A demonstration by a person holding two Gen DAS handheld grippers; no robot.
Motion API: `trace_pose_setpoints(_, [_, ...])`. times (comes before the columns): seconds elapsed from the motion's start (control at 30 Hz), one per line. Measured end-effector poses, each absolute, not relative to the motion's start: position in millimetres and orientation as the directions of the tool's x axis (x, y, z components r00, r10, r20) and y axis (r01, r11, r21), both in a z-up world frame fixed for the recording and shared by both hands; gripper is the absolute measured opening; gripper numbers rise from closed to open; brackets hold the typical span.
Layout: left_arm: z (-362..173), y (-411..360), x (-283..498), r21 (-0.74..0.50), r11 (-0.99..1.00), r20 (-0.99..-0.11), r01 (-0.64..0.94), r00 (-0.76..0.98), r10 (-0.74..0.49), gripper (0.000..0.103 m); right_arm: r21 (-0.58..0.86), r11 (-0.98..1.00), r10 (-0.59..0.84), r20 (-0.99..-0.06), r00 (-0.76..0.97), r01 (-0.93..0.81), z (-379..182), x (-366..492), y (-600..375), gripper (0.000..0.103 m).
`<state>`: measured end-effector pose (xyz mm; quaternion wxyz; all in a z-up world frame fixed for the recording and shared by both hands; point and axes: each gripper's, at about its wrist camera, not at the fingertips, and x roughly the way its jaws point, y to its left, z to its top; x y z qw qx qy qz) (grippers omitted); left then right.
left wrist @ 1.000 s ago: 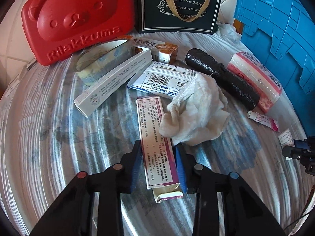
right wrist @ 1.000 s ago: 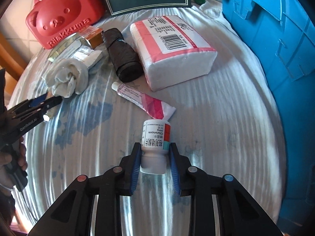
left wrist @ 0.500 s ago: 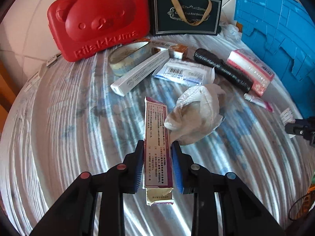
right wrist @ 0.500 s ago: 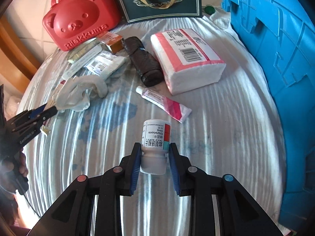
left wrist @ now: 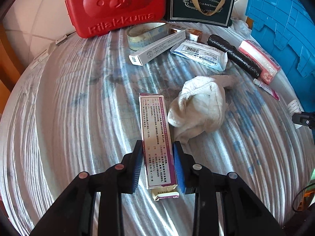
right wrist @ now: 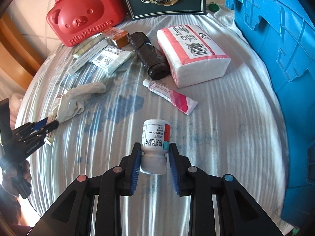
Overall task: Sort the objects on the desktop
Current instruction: 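Lift the medicine box with the left tool while the right tool lifts the small bottle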
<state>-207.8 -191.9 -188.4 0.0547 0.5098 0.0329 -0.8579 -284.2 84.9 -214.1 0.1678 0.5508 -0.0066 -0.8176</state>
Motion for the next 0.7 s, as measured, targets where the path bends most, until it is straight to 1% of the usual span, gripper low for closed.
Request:
trace_pose_setpoints(0.1, [-181, -194, -204, -0.031, -0.993, -0.872, 0.117, -0.488, -0.031, 0.03, 0.199, -0.944, -0.282, -0.899, -0.334, 0.263, -215, -286, 86, 0.028])
trace_pose_setpoints(0.2, [-185, -193, -206, 0.008, -0.994, -0.872, 0.109, -0.486, -0.061, 0.03, 0.204, -0.943, -0.287, -0.9, -0.329, 0.263, -216, -288, 85, 0.028])
trace_pose_setpoints(0.3, [-187, -195, -209, -0.01, -0.994, -0.876, 0.105, -0.48, -0.042, 0.03, 0.204, -0.939, -0.29, -0.901, -0.323, 0.276, -216, -288, 81, 0.028])
trace_pose_setpoints(0.33, [-193, -194, -212, -0.014, -0.996, -0.898, 0.093, -0.44, -0.028, 0.033, 0.205, -0.938, -0.292, -0.901, -0.321, 0.279, -216, -288, 80, 0.028])
trace_pose_setpoints(0.37, [-197, -192, -213, 0.005, -0.996, -0.89, 0.084, -0.453, -0.043, 0.035, 0.207, -0.937, -0.295, -0.9, -0.321, 0.281, -216, -288, 80, 0.028])
trace_pose_setpoints(0.43, [-210, -191, -218, 0.017, -0.996, -0.892, 0.083, -0.45, -0.052, 0.035, 0.208, -0.936, -0.298, -0.899, -0.321, 0.284, -215, -288, 79, 0.028])
trace_pose_setpoints(0.5, [-223, -194, -222, -0.012, -0.995, -0.888, 0.102, -0.458, -0.036, 0.035, 0.208, -0.935, -0.299, -0.898, -0.324, 0.286, -214, -288, 78, 0.028])
trace_pose_setpoints(0.53, [-229, -196, -224, -0.025, -0.994, -0.886, 0.109, -0.462, -0.029, 0.034, 0.208, -0.935, -0.301, -0.896, -0.327, 0.288, -213, -287, 78, 0.028])
trace_pose_setpoints(0.57, [-235, -197, -226, -0.028, -0.993, -0.888, 0.117, -0.46, -0.029, 0.031, 0.207, -0.934, -0.301, -0.895, -0.33, 0.29, -212, -286, 78, 0.028])
trace_pose_setpoints(0.7, [-249, -204, -227, -0.056, -0.991, -0.879, 0.12, -0.477, -0.008, 0.03, 0.203, -0.936, -0.299, -0.891, -0.341, 0.288, -208, -284, 80, 0.028])
